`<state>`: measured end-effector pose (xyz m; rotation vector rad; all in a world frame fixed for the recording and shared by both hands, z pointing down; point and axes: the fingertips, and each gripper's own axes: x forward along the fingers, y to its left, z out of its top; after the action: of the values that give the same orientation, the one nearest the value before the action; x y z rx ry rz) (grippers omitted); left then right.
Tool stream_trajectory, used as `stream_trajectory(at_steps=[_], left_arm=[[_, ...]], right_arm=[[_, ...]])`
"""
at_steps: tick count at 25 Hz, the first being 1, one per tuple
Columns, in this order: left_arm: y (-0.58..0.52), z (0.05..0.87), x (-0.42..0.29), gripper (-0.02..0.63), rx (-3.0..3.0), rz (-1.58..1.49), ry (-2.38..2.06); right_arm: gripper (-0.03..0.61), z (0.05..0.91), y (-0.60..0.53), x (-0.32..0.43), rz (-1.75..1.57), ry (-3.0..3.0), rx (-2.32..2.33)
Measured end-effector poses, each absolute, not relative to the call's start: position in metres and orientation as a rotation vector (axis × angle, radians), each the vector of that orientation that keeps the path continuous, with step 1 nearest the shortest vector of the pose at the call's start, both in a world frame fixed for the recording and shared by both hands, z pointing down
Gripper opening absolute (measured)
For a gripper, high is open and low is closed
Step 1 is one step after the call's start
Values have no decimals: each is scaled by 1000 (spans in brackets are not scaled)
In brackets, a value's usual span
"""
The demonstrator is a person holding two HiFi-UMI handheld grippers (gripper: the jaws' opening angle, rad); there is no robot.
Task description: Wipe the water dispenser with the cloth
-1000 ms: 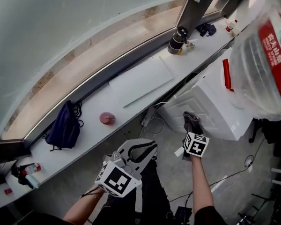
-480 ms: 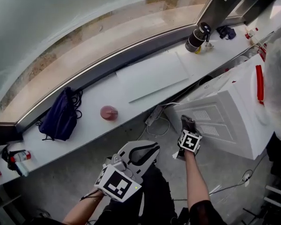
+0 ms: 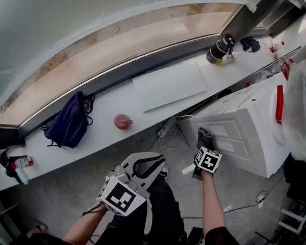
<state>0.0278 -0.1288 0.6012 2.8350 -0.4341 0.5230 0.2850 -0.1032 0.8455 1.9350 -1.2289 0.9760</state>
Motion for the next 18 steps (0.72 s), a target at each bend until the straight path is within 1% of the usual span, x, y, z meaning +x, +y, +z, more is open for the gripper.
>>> stream_trajectory(at_steps=[13,18], left_arm=[[-145,493,18,43,2961,491,-369],[-163,479,8,43,2977,467,-424]], right_arm=[[106,578,-127,251,796,-1500,2024],[106,512,-140,252,673,-1533,2073]])
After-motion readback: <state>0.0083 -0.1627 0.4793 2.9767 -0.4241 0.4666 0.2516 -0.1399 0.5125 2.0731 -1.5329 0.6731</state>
